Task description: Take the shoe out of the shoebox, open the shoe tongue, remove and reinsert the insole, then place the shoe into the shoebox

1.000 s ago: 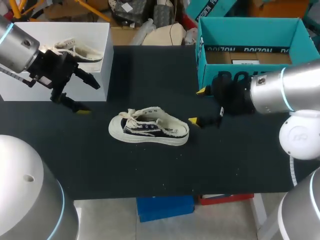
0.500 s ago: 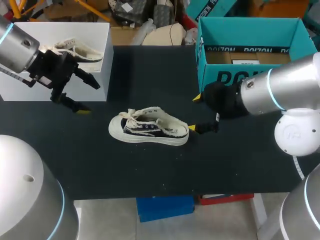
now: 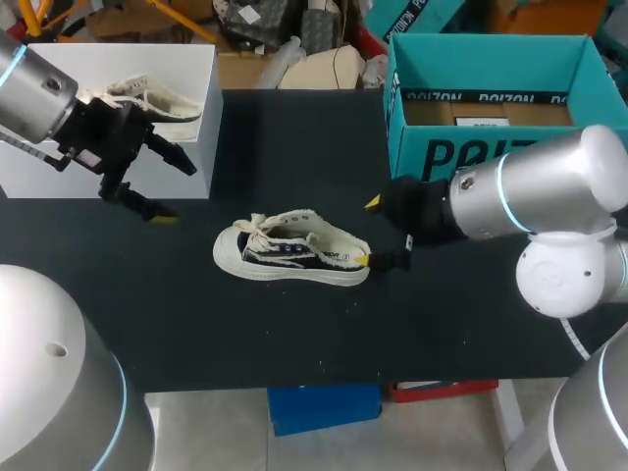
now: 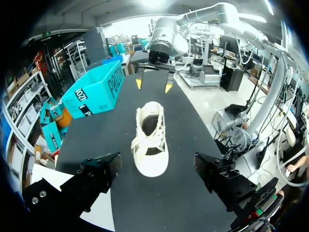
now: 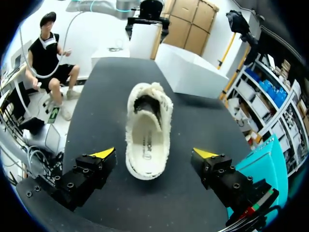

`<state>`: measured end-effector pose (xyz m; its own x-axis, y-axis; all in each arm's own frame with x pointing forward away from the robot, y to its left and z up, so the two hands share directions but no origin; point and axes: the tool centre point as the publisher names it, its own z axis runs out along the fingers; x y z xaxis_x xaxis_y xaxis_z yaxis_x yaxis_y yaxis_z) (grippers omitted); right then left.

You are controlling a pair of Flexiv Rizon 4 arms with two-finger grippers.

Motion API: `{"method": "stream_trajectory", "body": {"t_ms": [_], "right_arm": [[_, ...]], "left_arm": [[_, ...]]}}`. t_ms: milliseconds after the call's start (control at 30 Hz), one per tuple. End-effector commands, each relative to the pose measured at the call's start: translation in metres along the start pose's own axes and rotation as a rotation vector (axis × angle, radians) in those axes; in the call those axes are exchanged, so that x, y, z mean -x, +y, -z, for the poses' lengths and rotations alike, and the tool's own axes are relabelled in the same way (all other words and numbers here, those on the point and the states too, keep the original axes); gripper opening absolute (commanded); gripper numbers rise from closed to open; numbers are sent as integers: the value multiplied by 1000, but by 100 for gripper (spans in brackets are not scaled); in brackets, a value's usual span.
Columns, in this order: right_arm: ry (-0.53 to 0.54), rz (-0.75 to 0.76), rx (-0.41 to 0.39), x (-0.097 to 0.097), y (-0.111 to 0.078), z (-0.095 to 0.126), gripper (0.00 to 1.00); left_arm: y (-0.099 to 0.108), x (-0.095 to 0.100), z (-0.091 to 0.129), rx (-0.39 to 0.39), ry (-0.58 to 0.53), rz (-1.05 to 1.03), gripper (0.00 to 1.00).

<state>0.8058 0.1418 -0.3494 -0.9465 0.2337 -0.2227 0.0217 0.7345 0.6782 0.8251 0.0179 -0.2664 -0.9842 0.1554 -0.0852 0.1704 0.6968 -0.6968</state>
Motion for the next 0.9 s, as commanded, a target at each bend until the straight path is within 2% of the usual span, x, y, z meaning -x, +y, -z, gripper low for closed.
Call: {"method": "stream_trajectory", "body": {"t_ms": [33,100,233,333,667,900], "right_arm": [[-3,-2,-4,0,2,-2,100],[-3,-2,-4,0,2,-2,100],[8,61,85,-4,-1,-12,100],[20,67,100,-6,-7,-16,100],[53,52,99,-4,-17,-17,100],[67,8,119,-7,-31,-30,100]], "left_arm": [[0,-1,-1,0,-4,-2,100],[0,-1,-1,0,-4,-2,100],[0,-1,-1,0,-4,-2,100],[0,-1,-1,0,-4,-2,100],[0,-1,-1,0,-4,-2,100],[0,-1,-1,0,-4,-2,100]]}}
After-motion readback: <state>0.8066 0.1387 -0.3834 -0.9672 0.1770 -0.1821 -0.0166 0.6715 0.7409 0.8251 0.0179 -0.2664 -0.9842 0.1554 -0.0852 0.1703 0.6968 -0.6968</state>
